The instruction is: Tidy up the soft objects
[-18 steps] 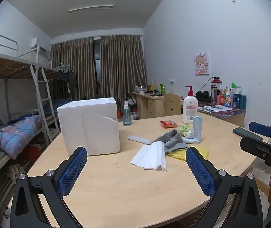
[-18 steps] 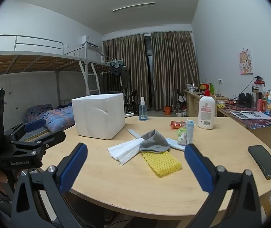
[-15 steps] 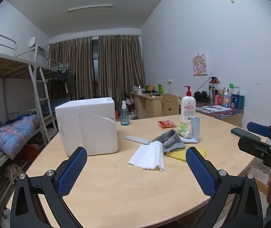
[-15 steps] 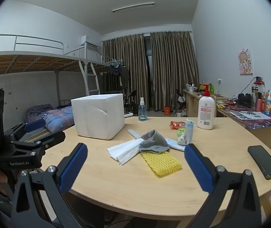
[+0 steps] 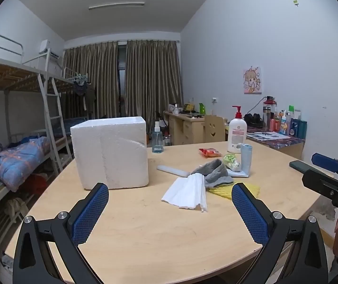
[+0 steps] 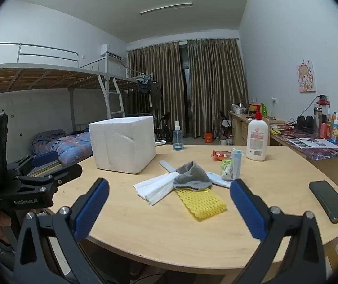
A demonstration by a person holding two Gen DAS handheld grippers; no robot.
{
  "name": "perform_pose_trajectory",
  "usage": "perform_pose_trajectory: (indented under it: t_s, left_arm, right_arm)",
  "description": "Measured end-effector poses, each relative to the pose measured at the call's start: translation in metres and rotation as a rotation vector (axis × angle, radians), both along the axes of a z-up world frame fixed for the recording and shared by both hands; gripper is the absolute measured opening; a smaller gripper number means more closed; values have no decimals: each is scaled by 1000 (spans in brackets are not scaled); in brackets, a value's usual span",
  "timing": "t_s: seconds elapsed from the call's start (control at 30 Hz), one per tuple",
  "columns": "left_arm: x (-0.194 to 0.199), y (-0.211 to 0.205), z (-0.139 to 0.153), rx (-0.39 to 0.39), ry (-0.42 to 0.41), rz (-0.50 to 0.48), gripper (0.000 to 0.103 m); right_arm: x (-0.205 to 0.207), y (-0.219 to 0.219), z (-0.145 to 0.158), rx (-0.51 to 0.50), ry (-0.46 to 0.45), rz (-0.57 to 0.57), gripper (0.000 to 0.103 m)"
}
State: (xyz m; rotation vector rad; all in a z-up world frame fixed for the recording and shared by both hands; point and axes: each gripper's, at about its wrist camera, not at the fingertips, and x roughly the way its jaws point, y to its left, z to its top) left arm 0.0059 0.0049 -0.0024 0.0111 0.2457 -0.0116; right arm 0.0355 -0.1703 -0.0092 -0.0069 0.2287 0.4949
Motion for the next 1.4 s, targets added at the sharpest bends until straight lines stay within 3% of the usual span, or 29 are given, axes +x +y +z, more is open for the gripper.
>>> perform_pose_trajectory:
  t_s: [0.9, 1.4]
  left_arm:
    - [0, 0, 2, 3, 6, 0, 103]
    - [26, -2, 2, 1, 47, -26, 103]
  right_arm:
    - [1, -1, 0, 3, 0, -3, 103]
    - [13, -1, -2, -6, 22, -5, 103]
